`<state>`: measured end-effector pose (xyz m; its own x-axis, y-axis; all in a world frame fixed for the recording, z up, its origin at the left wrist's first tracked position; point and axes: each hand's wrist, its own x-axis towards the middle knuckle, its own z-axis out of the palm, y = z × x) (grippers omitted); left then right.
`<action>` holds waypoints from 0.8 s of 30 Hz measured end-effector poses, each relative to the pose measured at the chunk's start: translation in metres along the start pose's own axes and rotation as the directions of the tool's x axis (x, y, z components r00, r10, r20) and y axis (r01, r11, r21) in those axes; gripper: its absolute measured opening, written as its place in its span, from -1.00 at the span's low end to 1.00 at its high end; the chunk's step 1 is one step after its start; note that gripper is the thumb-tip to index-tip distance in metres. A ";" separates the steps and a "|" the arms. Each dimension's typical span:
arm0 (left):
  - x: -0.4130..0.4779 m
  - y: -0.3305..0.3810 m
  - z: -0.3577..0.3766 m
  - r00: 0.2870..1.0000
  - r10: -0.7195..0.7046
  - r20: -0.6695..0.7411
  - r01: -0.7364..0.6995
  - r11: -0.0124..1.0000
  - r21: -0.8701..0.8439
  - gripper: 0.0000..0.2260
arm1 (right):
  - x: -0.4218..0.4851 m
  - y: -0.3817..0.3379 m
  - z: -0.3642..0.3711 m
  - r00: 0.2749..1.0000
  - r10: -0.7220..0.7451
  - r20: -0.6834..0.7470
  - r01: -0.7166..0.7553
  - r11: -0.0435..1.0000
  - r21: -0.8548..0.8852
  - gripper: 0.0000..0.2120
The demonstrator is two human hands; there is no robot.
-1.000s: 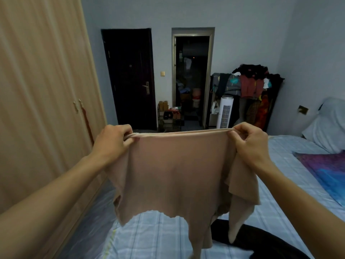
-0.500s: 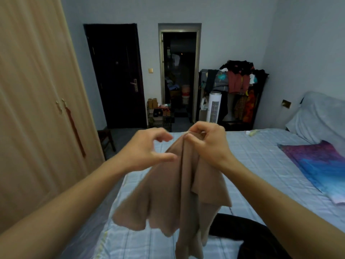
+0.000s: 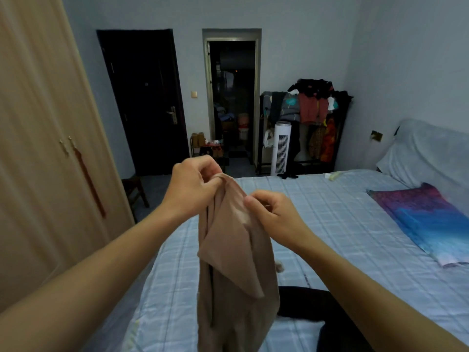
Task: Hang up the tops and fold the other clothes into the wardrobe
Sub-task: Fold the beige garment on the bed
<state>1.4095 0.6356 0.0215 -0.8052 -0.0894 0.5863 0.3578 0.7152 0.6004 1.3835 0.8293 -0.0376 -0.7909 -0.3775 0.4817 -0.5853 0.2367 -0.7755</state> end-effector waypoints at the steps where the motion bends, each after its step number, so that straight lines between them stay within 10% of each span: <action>1: 0.003 0.000 -0.003 1.000 -0.001 -0.016 0.001 1.000 -0.005 -0.89 | -0.003 0.005 0.000 1.000 0.012 0.004 -0.012 1.000 0.000 -0.76; 12: 0.026 -0.001 -0.029 0.988 0.061 -0.139 -0.054 0.997 0.048 -0.89 | -0.025 0.041 0.032 0.989 0.047 0.142 -0.025 0.988 -0.153 -0.76; 24: 0.025 -0.065 -0.076 0.995 -0.026 -0.093 0.045 0.977 0.207 -0.82 | 0.020 0.029 -0.001 0.908 0.074 -0.413 -0.122 0.988 -0.091 -0.89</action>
<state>1.4019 0.5340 0.0388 -0.7668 -0.1719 0.6184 0.2156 0.8385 0.5004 1.3504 0.8294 -0.0500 -0.8349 0.0442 0.5487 -0.4987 0.3614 -0.7879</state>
